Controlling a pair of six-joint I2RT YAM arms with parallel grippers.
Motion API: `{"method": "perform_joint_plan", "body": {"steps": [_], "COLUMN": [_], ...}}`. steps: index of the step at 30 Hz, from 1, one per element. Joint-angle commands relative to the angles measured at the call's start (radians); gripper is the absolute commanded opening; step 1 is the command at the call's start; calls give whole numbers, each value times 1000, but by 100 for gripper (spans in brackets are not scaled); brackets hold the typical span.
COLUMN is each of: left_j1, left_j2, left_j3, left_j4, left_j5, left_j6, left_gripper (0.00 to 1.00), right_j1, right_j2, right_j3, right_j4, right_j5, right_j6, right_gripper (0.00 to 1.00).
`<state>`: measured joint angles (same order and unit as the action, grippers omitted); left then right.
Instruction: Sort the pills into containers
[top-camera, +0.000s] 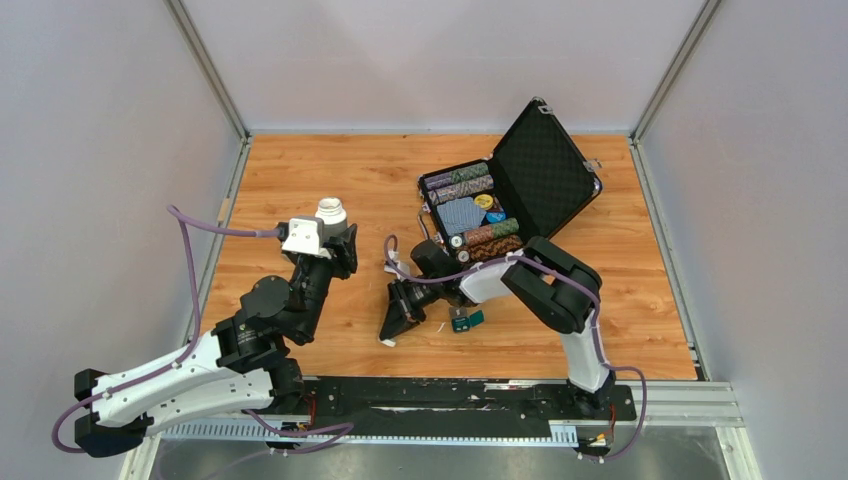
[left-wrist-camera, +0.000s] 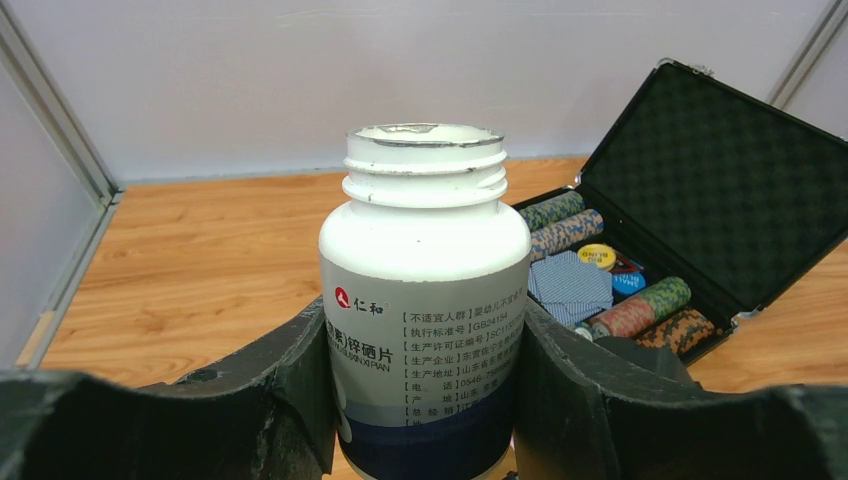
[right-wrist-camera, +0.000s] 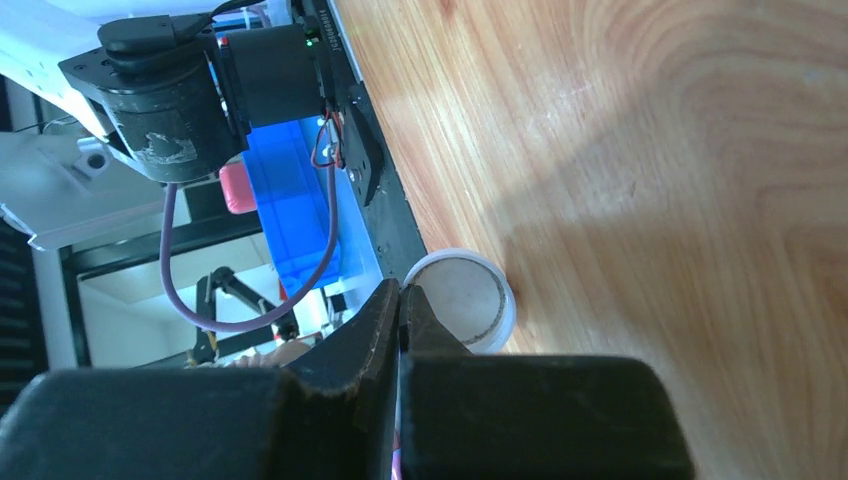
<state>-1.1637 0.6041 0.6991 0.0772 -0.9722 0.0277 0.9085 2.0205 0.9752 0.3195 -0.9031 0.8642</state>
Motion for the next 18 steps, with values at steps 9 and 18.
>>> {"method": "perform_joint_plan", "body": {"steps": [9,18], "left_j1": [-2,-2], "left_j2": [8,10], "left_j3": [16,20], "left_j4": [33,25], "left_j5": [-2,0], "left_j6": [-18,-23], "left_gripper": [0,0], "right_j1": [-43,-80], "right_j2": [115,97], "right_j3": [63,69], "right_j4": [67,25], "right_j5": [-86,-78], "right_j6": [55,15], "right_gripper": [9,33]}}
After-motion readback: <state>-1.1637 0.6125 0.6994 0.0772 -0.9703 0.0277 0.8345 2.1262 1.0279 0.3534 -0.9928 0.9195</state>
